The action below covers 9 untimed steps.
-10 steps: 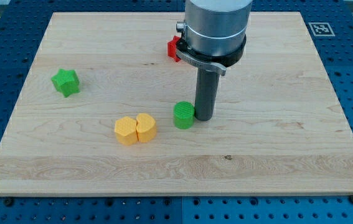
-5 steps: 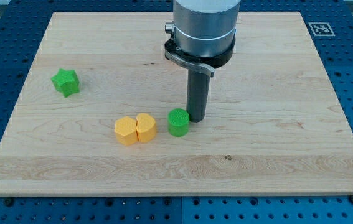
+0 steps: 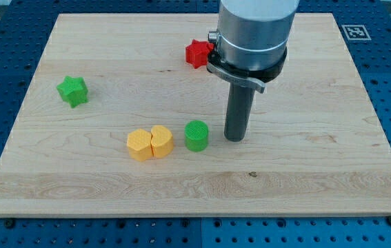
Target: Move the green circle right to the yellow heart
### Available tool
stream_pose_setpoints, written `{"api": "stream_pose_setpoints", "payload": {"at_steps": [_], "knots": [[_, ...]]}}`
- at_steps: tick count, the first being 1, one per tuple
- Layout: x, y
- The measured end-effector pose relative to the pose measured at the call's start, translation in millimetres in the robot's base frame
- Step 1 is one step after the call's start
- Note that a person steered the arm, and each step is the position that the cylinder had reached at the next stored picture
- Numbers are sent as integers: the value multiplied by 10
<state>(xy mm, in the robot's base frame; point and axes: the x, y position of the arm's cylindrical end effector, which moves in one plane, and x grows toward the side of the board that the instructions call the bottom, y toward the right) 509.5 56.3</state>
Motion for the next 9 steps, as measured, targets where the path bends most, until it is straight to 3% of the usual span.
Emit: {"api": "stream_pose_setpoints", "payload": {"at_steps": [4,5,9], "knots": [[-18,-545],[-332,-545],[-357,-1479]]}}
